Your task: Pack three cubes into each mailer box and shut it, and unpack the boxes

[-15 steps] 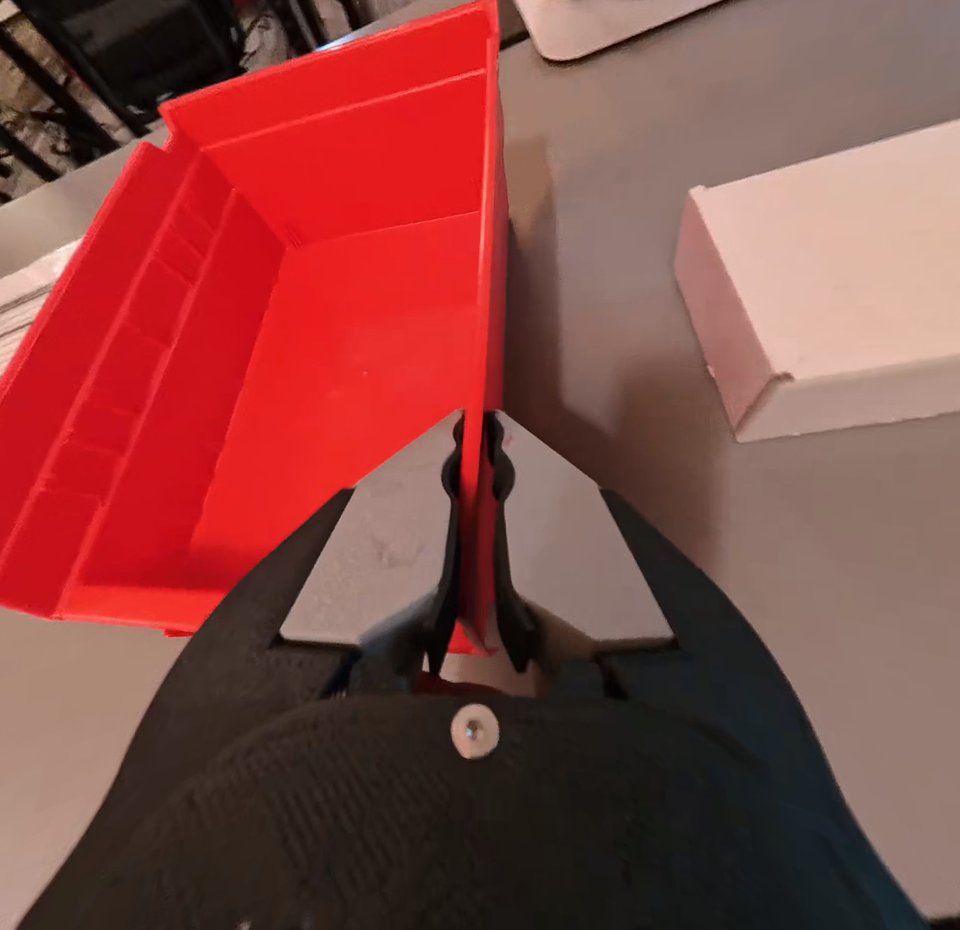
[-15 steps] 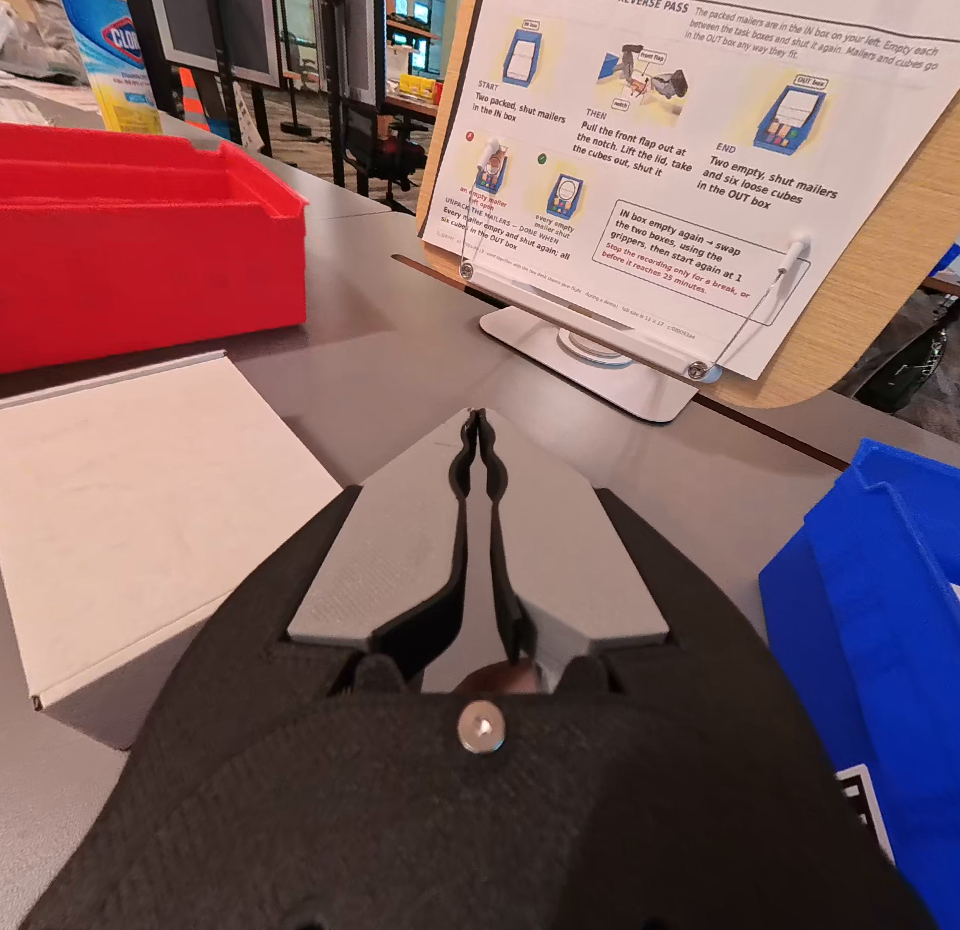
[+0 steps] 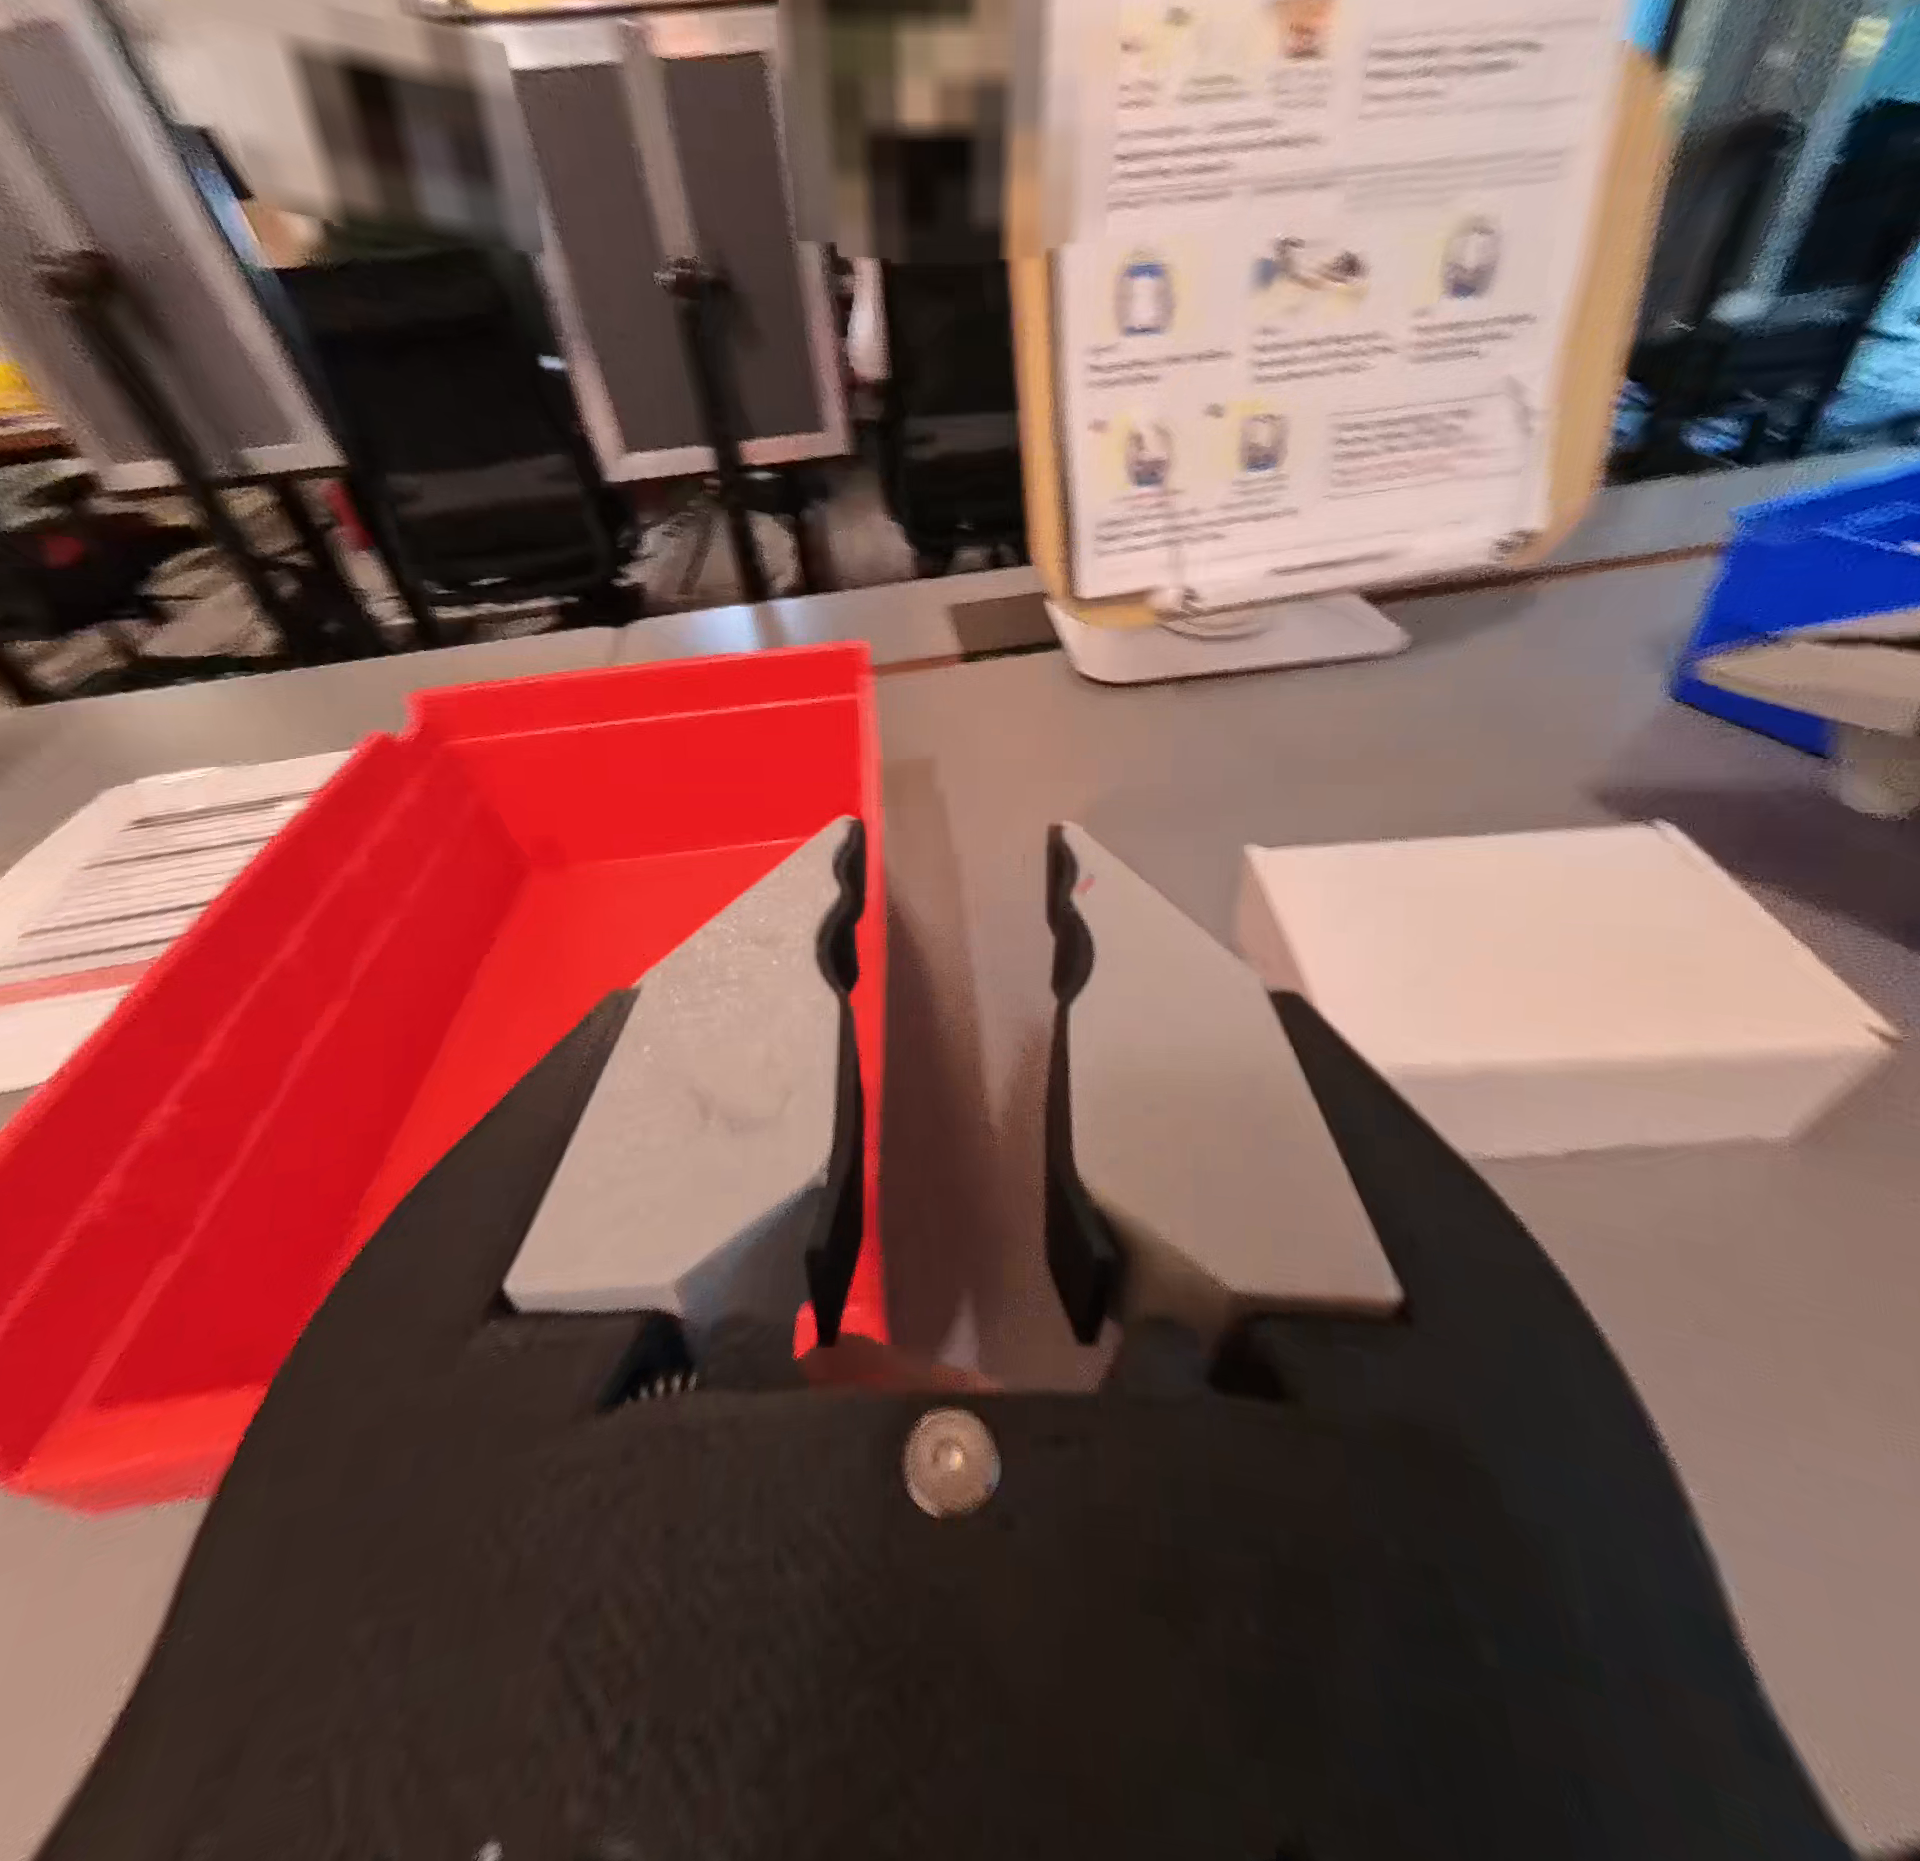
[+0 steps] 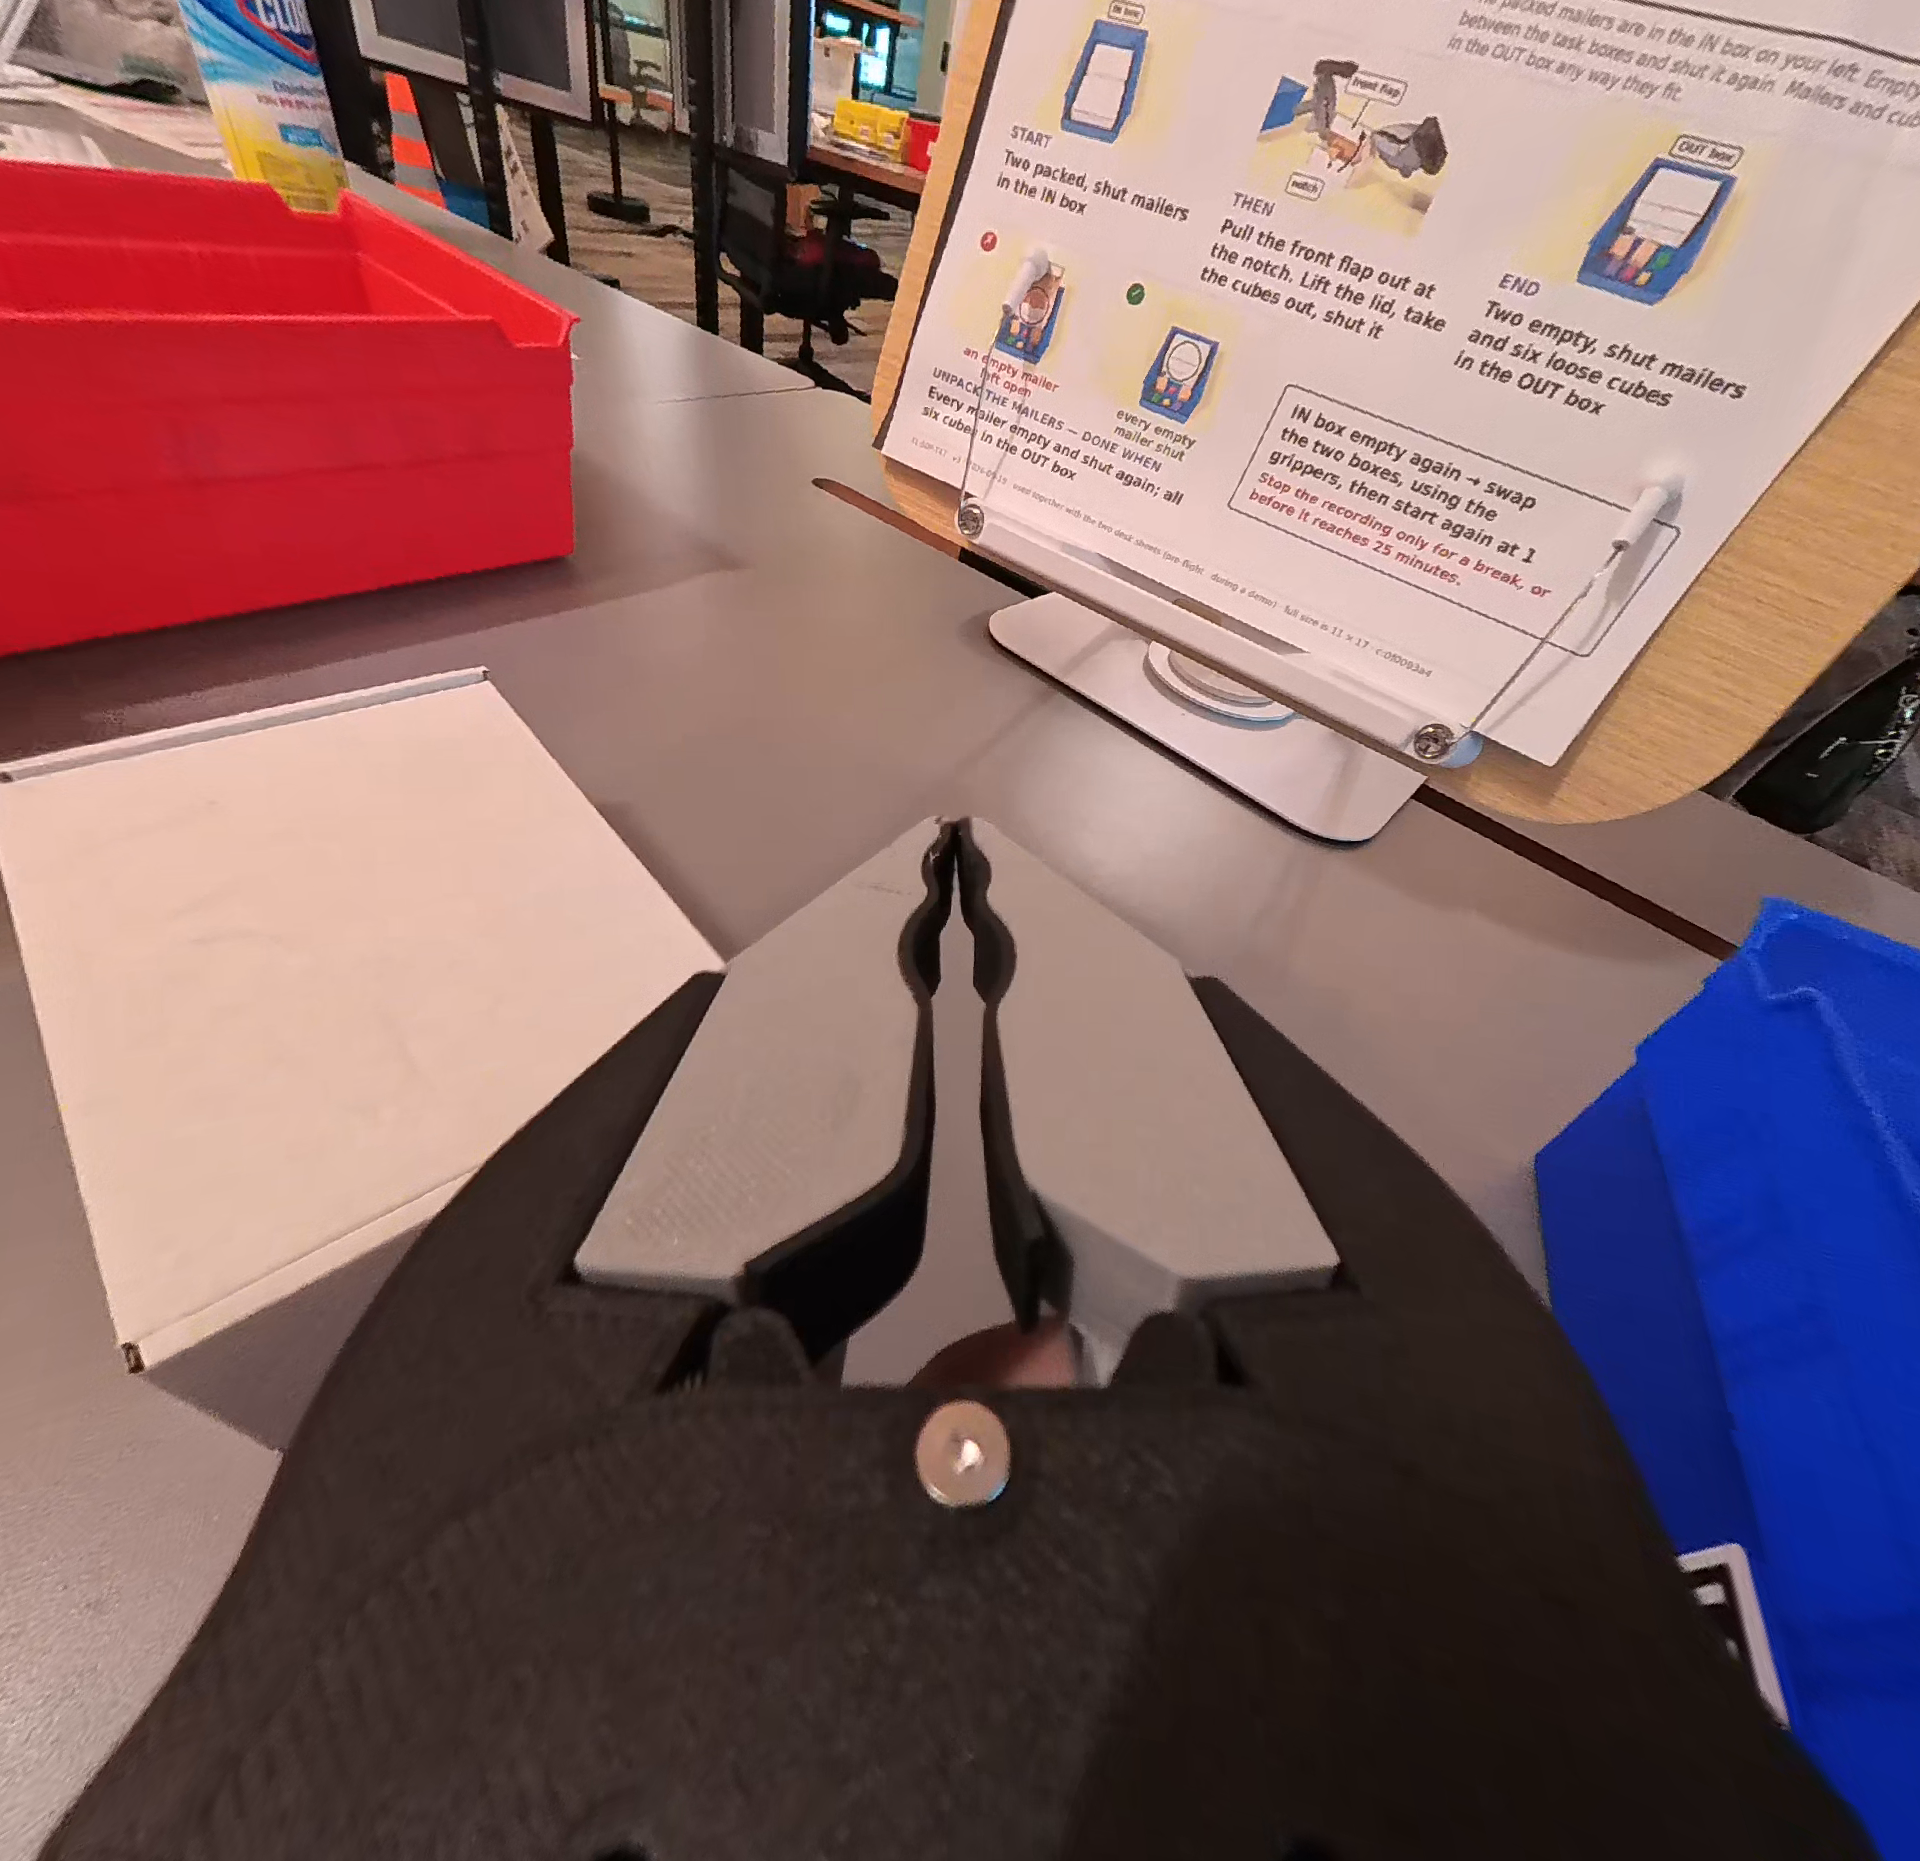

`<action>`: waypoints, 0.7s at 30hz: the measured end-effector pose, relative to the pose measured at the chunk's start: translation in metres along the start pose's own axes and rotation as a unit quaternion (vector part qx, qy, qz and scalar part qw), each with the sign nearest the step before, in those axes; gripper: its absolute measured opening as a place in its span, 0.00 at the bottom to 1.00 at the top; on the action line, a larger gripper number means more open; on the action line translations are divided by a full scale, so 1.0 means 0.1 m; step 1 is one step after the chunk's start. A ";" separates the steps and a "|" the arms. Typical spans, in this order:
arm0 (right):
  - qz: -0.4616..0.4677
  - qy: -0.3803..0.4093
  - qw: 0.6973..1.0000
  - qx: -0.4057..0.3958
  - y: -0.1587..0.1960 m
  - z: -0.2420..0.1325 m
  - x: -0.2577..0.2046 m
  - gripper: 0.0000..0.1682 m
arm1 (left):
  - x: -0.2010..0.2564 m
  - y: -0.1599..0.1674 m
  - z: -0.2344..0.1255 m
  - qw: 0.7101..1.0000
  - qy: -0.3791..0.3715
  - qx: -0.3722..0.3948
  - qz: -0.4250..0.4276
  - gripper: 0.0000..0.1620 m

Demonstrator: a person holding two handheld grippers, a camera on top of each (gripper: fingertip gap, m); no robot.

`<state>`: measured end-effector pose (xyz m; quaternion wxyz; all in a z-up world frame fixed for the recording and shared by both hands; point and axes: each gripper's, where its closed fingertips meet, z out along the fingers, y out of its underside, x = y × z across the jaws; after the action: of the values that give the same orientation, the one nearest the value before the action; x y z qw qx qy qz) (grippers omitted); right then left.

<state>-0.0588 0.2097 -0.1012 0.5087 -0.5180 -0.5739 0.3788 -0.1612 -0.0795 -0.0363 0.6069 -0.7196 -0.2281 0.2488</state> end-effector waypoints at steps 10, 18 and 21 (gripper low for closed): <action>-0.082 -0.014 0.995 -0.056 0.28 -0.04 -0.16 0.02 | 1.12 1.04 0.48 0.961 0.205 -0.185 0.006 0.32; -0.043 -0.177 0.979 -0.092 0.49 -0.50 -0.63 0.00 | 1.35 1.25 0.45 0.931 0.293 -0.217 -0.014 0.25; -0.019 -0.212 0.969 -0.123 0.60 -0.62 -0.73 0.00 | 1.37 1.26 0.45 0.930 0.295 -0.218 -0.008 0.25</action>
<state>0.0101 0.1427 -0.1608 0.3148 -0.4735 -0.7208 0.3963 -0.0810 0.0206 -0.1778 0.4773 -0.8731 -0.0933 -0.0349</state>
